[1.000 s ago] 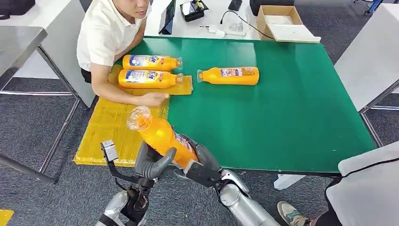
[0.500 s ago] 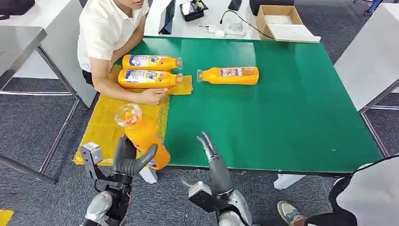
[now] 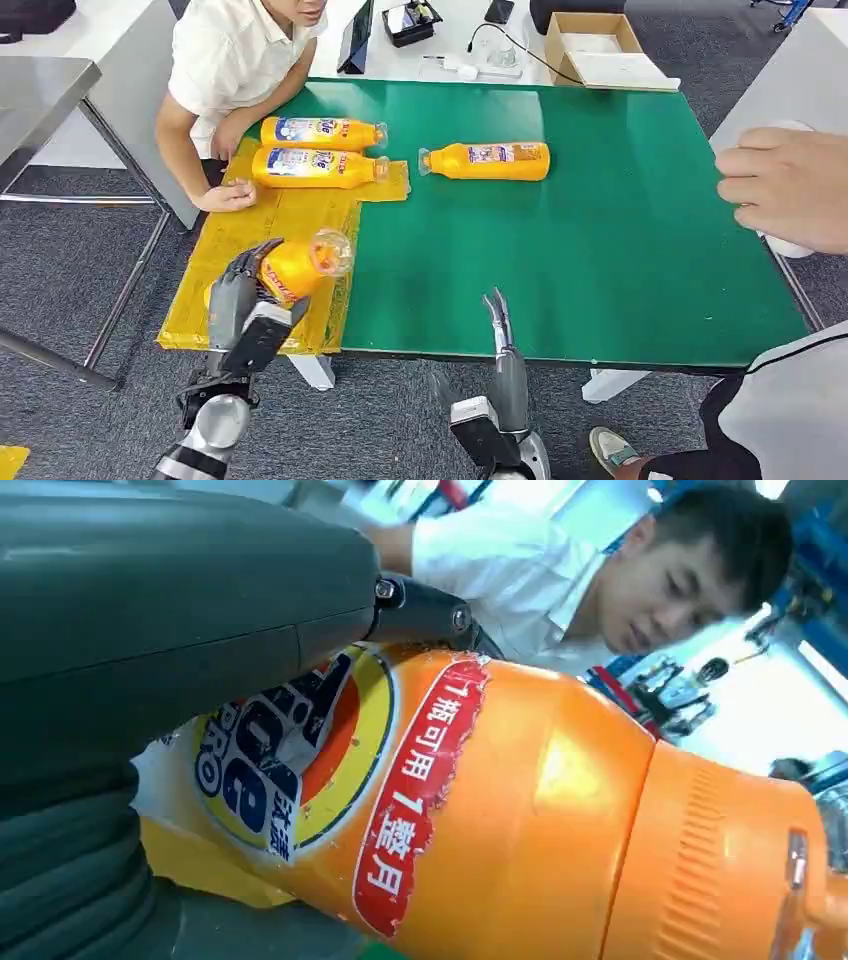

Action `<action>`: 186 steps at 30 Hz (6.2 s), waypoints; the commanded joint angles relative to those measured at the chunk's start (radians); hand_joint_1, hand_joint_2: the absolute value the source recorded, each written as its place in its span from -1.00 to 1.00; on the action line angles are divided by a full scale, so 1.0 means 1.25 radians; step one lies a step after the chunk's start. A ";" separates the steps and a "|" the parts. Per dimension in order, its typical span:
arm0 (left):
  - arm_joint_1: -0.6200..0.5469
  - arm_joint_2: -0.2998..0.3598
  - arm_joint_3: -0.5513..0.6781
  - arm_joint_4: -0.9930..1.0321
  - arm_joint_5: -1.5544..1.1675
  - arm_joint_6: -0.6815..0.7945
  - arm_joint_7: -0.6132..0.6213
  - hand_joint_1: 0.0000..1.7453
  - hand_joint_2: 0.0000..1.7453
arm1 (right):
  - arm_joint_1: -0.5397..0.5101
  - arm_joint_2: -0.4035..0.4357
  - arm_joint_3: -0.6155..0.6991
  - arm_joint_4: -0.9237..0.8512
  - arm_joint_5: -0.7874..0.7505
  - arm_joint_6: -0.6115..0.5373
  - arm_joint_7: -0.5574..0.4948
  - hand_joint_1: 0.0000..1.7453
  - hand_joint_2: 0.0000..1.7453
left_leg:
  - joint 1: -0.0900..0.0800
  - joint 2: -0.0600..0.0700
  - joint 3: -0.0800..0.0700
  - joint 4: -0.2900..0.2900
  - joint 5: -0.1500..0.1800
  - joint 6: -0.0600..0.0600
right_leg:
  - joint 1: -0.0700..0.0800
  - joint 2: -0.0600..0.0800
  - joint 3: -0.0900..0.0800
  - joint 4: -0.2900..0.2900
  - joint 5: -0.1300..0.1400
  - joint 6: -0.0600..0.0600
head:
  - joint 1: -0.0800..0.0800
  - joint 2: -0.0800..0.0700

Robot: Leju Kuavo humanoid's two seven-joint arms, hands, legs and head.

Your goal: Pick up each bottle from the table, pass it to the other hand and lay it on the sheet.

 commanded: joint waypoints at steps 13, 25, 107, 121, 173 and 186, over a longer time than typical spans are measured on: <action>-0.345 -0.007 -0.140 0.648 -0.203 -0.051 0.072 1.00 1.00 | -0.043 0.007 0.031 0.086 -0.025 0.051 -0.009 -1.00 -1.00 | 0.000 -0.002 0.002 -0.001 0.000 -0.001 | 0.000 -0.002 0.002 -0.001 0.000 -0.001 | 0.000 0.000; -0.454 -0.042 -0.146 0.837 -0.272 -0.153 0.215 -0.92 1.00 | -0.073 0.028 0.041 0.153 -0.031 0.052 -0.018 -1.00 -1.00 | 0.000 0.001 0.004 -0.001 0.000 -0.001 | 0.000 0.000 0.003 0.000 0.000 -0.001 | 0.000 0.000; 0.032 -0.111 -0.025 -0.103 0.955 -0.302 -0.107 -1.00 1.00 | -0.472 -0.075 -0.114 0.622 0.696 -0.055 0.459 -1.00 1.00 | -0.001 0.000 0.004 0.000 0.000 0.000 | 0.000 0.000 0.004 0.001 0.000 -0.001 | 0.000 0.000; 0.018 -0.114 -0.039 -0.083 0.997 -0.309 -0.044 -1.00 1.00 | -0.538 -0.075 -0.099 0.695 0.683 0.133 0.531 -1.00 1.00 | -0.001 -0.001 0.002 0.000 0.001 0.000 | -0.001 -0.001 0.002 0.001 0.000 0.000 | 0.000 0.000; 0.074 -0.048 -0.164 -0.081 0.799 -0.239 -0.100 -1.00 1.00 | -0.282 -0.007 -0.282 0.347 -0.075 0.503 0.087 1.00 1.00 | 0.001 0.002 0.012 -0.001 -0.001 -0.001 | 0.001 0.001 0.010 0.000 -0.001 -0.002 | 0.000 0.000; 0.077 -0.064 -0.179 -0.050 0.763 -0.304 -0.086 -1.00 1.00 | -0.271 0.020 -0.111 0.301 -0.097 0.479 0.130 1.00 1.00 | 0.000 -0.001 0.003 -0.001 0.000 -0.001 | 0.000 0.000 0.003 0.001 -0.001 -0.001 | 0.000 0.000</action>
